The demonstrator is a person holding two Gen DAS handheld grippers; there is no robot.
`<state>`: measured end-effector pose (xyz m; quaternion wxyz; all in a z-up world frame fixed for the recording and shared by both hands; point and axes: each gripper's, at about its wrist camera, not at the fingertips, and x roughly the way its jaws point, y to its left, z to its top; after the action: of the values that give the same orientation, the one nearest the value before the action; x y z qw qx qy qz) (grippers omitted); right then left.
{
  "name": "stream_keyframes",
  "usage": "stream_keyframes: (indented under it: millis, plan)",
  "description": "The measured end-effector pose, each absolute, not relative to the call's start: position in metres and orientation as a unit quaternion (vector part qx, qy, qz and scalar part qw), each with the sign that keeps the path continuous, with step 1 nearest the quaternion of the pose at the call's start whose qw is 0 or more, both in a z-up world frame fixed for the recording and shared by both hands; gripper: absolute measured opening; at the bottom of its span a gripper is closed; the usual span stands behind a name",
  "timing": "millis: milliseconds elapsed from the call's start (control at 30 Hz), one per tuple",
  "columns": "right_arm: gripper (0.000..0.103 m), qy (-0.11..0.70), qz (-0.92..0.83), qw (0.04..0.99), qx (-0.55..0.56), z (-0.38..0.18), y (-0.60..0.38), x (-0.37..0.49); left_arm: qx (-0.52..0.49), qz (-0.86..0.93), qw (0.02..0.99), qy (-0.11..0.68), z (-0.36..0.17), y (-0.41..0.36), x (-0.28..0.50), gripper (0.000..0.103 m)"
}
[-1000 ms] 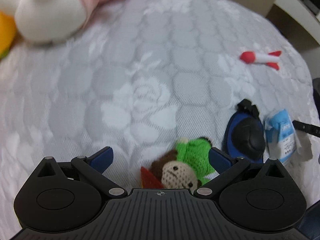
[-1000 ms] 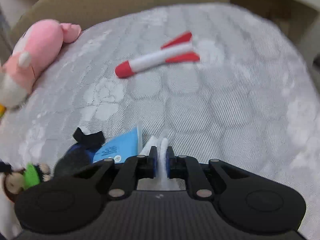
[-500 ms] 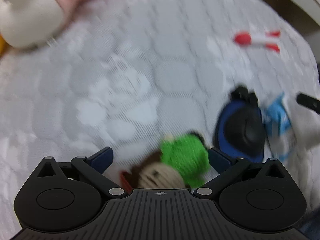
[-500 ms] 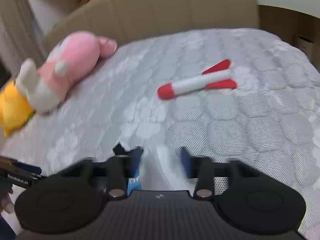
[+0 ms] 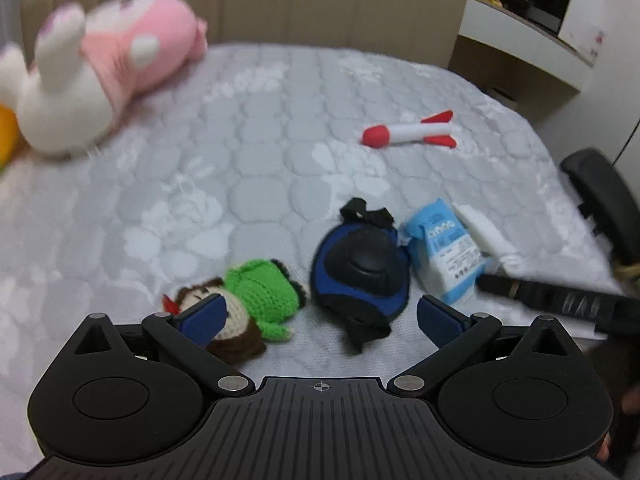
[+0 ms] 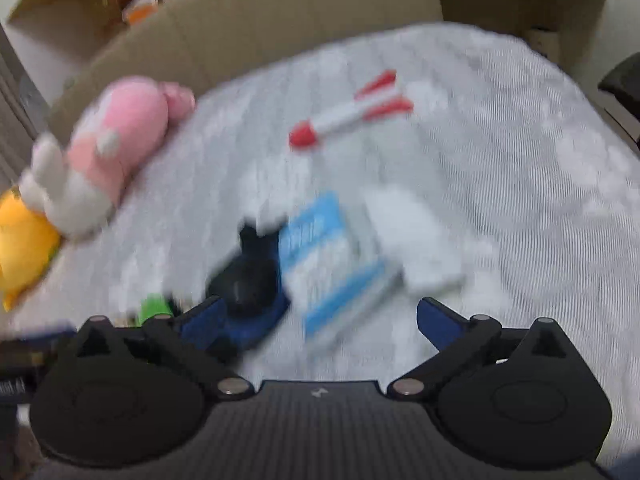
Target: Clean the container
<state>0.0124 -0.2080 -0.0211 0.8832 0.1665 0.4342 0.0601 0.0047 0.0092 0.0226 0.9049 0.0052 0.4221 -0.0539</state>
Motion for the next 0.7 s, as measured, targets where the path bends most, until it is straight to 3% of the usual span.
stream_keyframes:
  millis: [167,467,700]
  plan:
    - [0.103,0.420,0.048,0.892,0.159,-0.003,-0.202,-0.003,0.064,-0.017,0.913,0.403,0.031,-0.004,-0.009,0.103]
    - [0.103,0.476,-0.020,0.864,0.165,0.013,-0.200,-0.009,-0.009,-0.004,0.893,0.449,0.025,0.015,-0.016,0.103]
    - [0.103,0.455,-0.012,0.889,0.052,0.035,-0.179,-0.022,-0.007,0.009,0.899,0.438,0.034,0.026,-0.023,0.103]
